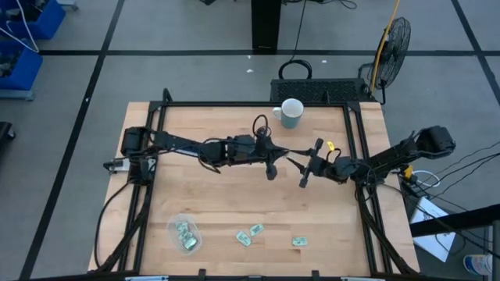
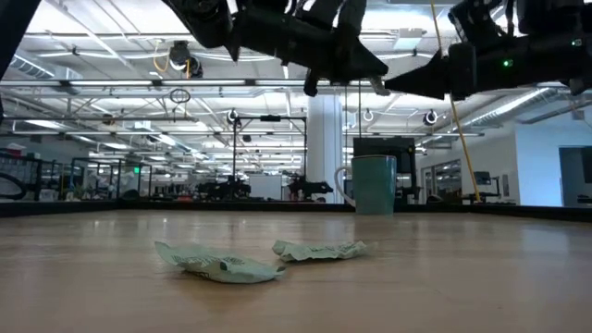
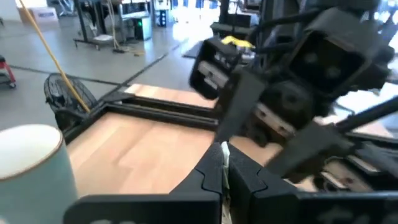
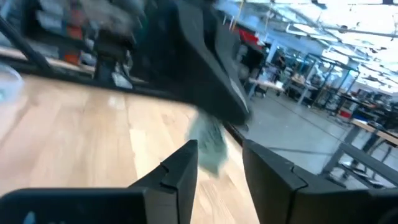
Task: Pick and place Stevia / Truvia into bins
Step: Put the stevia packet into the transparent container
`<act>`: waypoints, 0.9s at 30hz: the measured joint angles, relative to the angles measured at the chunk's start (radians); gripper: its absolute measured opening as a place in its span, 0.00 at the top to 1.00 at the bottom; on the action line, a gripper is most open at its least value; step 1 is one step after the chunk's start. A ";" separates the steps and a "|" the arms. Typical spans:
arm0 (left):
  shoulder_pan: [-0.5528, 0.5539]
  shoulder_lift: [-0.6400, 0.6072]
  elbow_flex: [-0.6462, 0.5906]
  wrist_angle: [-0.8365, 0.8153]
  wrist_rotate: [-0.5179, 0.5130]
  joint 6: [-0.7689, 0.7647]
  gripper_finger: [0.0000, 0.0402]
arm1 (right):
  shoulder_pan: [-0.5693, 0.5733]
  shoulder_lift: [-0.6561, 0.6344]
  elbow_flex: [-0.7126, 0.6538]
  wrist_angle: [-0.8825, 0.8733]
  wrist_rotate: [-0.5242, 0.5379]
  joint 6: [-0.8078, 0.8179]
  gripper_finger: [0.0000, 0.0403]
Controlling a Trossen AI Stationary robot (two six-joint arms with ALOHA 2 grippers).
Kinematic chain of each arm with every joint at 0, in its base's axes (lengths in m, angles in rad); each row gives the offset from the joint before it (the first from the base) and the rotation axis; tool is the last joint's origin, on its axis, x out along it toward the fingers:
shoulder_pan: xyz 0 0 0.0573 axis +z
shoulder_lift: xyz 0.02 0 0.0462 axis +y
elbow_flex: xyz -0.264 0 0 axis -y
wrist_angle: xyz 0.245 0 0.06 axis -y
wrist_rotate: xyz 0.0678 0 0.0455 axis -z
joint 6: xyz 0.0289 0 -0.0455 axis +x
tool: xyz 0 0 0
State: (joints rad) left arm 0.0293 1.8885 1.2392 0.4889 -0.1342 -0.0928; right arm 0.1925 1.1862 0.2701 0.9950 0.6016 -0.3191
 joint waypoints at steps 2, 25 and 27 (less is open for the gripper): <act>-0.006 -0.049 0.000 -0.111 -0.014 0.012 0.99 | 0.014 0.000 0.001 -0.025 0.003 0.000 0.69; -0.694 -0.339 0.001 -1.452 -0.185 -1.180 0.99 | 0.078 0.001 0.000 -0.058 0.000 -0.007 0.70; -0.745 -0.322 0.002 -1.496 -0.176 -1.285 0.99 | 0.078 0.001 0.000 -0.058 0.000 -0.007 0.70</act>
State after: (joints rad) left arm -0.7161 1.5670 1.2416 -1.0074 -0.3098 -1.3780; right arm 0.2703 1.1872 0.2703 0.9371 0.6014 -0.3260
